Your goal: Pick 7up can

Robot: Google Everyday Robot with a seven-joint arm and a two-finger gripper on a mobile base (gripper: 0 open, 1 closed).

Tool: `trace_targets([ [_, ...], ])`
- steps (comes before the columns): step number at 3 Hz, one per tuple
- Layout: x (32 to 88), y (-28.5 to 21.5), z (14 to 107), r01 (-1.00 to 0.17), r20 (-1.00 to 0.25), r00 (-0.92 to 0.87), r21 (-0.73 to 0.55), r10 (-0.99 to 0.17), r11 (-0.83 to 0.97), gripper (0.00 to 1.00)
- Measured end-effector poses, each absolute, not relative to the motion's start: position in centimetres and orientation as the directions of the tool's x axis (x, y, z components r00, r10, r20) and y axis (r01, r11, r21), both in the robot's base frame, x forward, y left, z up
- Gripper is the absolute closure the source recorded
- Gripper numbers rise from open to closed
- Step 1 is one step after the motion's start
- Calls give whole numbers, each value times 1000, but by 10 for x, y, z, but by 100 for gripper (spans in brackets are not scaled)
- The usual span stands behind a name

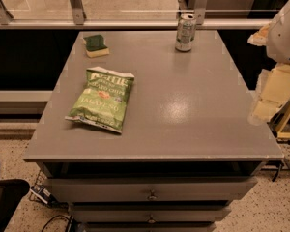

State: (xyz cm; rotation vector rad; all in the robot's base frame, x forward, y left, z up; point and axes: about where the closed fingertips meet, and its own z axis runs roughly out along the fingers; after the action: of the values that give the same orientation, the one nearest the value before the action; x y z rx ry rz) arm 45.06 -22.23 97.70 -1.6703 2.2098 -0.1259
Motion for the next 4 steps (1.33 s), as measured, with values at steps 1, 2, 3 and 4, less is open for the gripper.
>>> trace_targets([
  [1, 481, -240, 979, -856, -314, -256, -367, -914, 365, 0],
  [2, 535, -273, 967, -758, -504, -258, -423, -825, 496, 0],
  [3, 588, -279, 957, -703, -662, -222, -400, -716, 588, 0],
  [4, 635, -275, 943, -663, -788, -176, -348, -590, 663, 0],
])
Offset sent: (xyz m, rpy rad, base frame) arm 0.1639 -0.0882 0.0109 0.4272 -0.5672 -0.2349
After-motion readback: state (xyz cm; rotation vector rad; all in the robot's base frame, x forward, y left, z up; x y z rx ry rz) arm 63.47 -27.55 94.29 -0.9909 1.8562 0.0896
